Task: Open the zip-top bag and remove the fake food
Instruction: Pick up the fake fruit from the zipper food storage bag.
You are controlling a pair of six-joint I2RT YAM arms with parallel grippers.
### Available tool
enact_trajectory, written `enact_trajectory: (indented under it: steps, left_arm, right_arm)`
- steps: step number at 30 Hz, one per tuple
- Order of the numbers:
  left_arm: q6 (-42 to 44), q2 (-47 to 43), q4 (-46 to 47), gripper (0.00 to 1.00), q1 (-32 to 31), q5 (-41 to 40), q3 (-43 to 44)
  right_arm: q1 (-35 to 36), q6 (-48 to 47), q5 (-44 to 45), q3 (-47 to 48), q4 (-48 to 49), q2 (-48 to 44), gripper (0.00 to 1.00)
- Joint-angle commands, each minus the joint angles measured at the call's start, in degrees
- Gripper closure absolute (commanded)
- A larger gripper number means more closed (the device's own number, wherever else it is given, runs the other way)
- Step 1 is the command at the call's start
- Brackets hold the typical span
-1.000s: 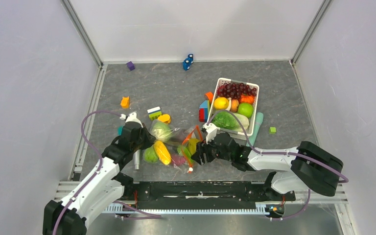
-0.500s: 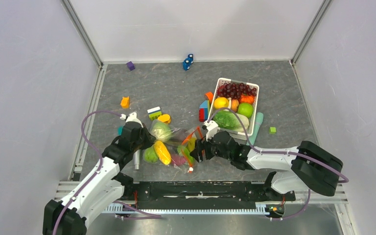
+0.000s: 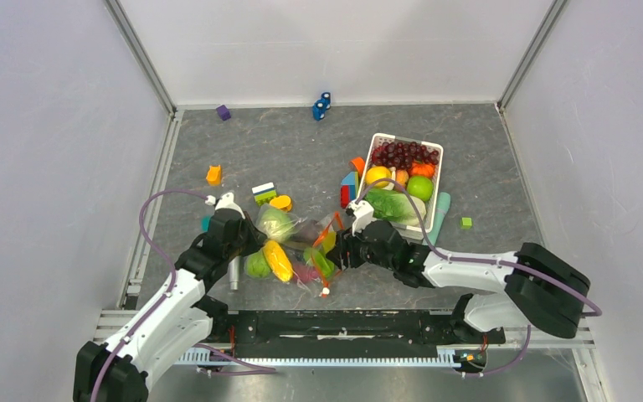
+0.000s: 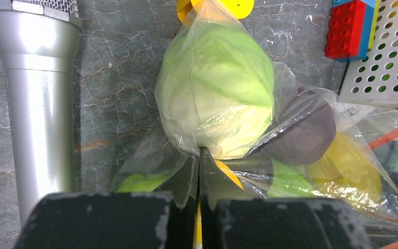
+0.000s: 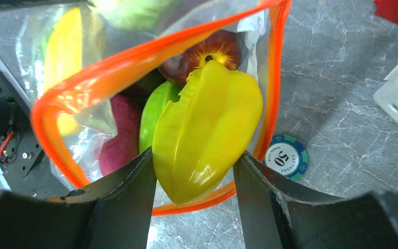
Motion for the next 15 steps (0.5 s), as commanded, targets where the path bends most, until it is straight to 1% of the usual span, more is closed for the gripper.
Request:
enact_trajectory:
  steps: [1,5,10,15]
  left_arm:
    - [-0.42,0.34,0.78,0.98,0.28,-0.36,-0.66]
    - [-0.35,0.45,0.71,0.98,0.26,-0.45,-0.57]
    - [-0.33,0.54,0.70,0.98,0.25,-0.81,-0.48]
    - [-0.14,0.57,0.70,0.98,0.23,-0.82,-0.37]
  right_arm:
    - [-0.13,-1.21,1.48,0.00,-0.74,-6.15,0.54]
    - [-0.13,-1.25,0.30,-1.48,-2.53,-10.27,0.66]
    - [-0.12,-0.16,-0.81,-2.62,-6.22,-16.16,0.67]
    - [-0.88,-0.02,-0.81,-2.70,-11.16,-23.15,0.71]
